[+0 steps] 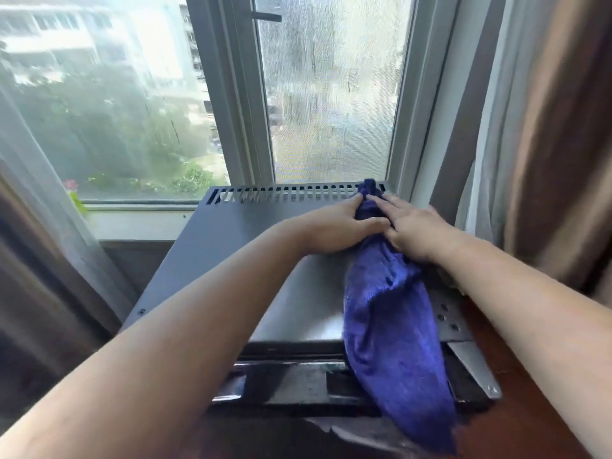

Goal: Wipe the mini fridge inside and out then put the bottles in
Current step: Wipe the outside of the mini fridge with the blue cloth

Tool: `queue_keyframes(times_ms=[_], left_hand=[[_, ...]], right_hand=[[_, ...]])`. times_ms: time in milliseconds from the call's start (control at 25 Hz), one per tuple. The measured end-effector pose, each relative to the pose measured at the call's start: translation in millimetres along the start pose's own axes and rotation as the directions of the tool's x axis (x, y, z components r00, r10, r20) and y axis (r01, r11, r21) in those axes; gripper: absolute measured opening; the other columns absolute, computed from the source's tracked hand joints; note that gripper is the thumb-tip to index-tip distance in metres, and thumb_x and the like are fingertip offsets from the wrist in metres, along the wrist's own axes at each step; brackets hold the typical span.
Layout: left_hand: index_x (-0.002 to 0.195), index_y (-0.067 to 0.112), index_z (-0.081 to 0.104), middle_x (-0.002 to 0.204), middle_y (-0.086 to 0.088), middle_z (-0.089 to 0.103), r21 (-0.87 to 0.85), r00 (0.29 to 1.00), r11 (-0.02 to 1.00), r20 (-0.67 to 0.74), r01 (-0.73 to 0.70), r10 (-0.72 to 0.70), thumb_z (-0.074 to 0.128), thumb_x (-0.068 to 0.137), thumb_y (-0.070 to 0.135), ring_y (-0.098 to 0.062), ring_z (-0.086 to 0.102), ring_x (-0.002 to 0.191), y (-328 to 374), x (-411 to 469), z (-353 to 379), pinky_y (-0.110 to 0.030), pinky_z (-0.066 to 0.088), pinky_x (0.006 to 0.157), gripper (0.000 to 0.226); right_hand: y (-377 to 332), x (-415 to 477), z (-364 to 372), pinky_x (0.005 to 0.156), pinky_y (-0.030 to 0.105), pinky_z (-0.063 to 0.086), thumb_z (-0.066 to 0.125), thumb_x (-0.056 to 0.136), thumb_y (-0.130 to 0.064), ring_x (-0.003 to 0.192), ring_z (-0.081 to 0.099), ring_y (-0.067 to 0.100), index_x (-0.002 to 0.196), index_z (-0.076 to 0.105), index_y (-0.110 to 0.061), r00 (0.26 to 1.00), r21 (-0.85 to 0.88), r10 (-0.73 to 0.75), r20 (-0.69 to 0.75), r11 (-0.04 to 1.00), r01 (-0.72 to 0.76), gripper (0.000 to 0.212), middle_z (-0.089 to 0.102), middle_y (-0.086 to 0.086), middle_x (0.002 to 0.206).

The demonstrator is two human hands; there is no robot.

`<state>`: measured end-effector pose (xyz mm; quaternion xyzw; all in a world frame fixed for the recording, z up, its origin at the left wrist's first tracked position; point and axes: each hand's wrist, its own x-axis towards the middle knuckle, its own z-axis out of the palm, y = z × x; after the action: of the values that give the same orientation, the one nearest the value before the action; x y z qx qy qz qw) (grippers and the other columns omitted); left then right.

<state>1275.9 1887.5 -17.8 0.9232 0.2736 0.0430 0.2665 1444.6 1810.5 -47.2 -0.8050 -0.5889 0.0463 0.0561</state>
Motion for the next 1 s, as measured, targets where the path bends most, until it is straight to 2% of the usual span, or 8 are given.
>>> queue_keyframes(times_ms=[120,200,280,400,520,600,800,1000], left_hand=[[0.164,0.013,0.007,0.170,-0.002,0.023,0.101,0.996,0.995,0.092,0.006,-0.015,0.071,0.081,0.070,-0.015,0.024,0.156,-0.2,21.3,-2.6,-0.033,0.021,0.127,0.119],[0.164,0.011,0.003,0.171,-0.005,0.017,0.213,0.997,0.976,0.048,0.041,-0.052,0.074,0.080,0.066,-0.018,0.020,0.157,-1.6,37.6,-4.7,-0.032,0.019,0.127,0.123],[0.164,0.013,0.011,0.168,-0.006,0.028,0.237,0.997,0.968,-0.009,0.078,-0.078,0.074,0.085,0.060,-0.021,0.032,0.152,-3.4,52.3,-9.8,-0.029,0.026,0.123,0.112],[0.156,0.024,0.040,0.143,-0.006,0.062,0.287,0.992,0.954,-0.116,0.087,-0.056,0.074,0.091,0.047,-0.027,0.057,0.130,-13.6,65.1,-19.4,-0.033,0.043,0.107,0.077],[0.148,0.032,0.053,0.129,-0.004,0.070,0.300,0.982,0.948,-0.179,0.106,-0.053,0.072,0.093,0.034,-0.027,0.064,0.118,-21.0,69.6,-25.9,-0.037,0.048,0.101,0.058],[0.145,0.031,0.057,0.124,-0.003,0.072,0.293,0.984,0.951,-0.174,0.097,-0.047,0.073,0.093,0.028,-0.025,0.065,0.113,-25.0,68.3,-29.9,-0.036,0.049,0.099,0.054],[0.141,0.028,0.062,0.123,-0.002,0.073,0.248,0.983,0.968,-0.182,0.041,0.005,0.071,0.094,0.020,-0.024,0.066,0.113,-50.9,33.3,-37.8,-0.040,0.049,0.101,0.048],[0.136,0.028,0.065,0.122,0.001,0.074,0.188,0.976,0.982,-0.215,0.017,0.024,0.069,0.095,0.017,-0.023,0.066,0.115,-98.4,-26.1,-55.2,-0.042,0.049,0.103,0.043]], right_hand=[[12.2,36.8,-0.3,0.119,0.057,0.019,0.043,0.104,-0.036,0.150,0.031,0.019,0.159,0.021,-0.035,0.996,0.043,-0.047,-0.078,0.998,0.051,0.059,0.022,-0.005,0.167],[16.5,56.5,0.9,0.118,0.056,0.023,0.045,0.103,-0.034,0.147,0.036,0.020,0.156,0.029,-0.032,0.990,0.072,-0.079,-0.116,0.994,0.087,0.055,0.032,-0.002,0.163],[22.4,74.8,-3.2,0.119,0.053,0.026,0.046,0.103,-0.032,0.145,0.038,0.025,0.152,0.036,-0.029,0.989,0.127,-0.121,-0.088,0.983,0.132,0.050,0.039,0.005,0.158],[30.9,86.0,-14.4,0.120,0.049,0.026,0.047,0.101,-0.041,0.143,0.039,0.029,0.149,0.044,-0.030,0.981,0.315,-0.191,0.029,0.933,0.172,0.049,0.042,0.013,0.152],[31.8,72.1,-18.0,0.123,0.044,0.025,0.049,0.073,-0.086,0.146,0.033,0.027,0.155,0.032,-0.030,0.959,0.301,-0.261,0.115,0.929,0.217,0.101,0.034,0.009,0.153],[26.0,60.9,-15.9,0.123,0.043,0.025,0.049,0.059,-0.094,0.147,0.029,0.030,0.158,0.024,-0.027,0.960,0.176,-0.262,0.095,0.954,0.243,0.122,0.030,0.009,0.156],[-17.6,43.7,-13.8,0.121,0.046,0.026,0.056,0.084,-0.073,0.148,0.029,0.034,0.159,0.023,-0.021,0.978,0.066,-0.203,0.046,0.978,0.200,0.097,0.034,0.015,0.156],[-97.7,28.2,-5.3,0.118,0.047,0.032,0.055,0.091,-0.060,0.142,0.040,0.033,0.155,0.032,-0.022,0.976,0.122,-0.209,0.060,0.972,0.200,0.079,0.043,0.015,0.151]])
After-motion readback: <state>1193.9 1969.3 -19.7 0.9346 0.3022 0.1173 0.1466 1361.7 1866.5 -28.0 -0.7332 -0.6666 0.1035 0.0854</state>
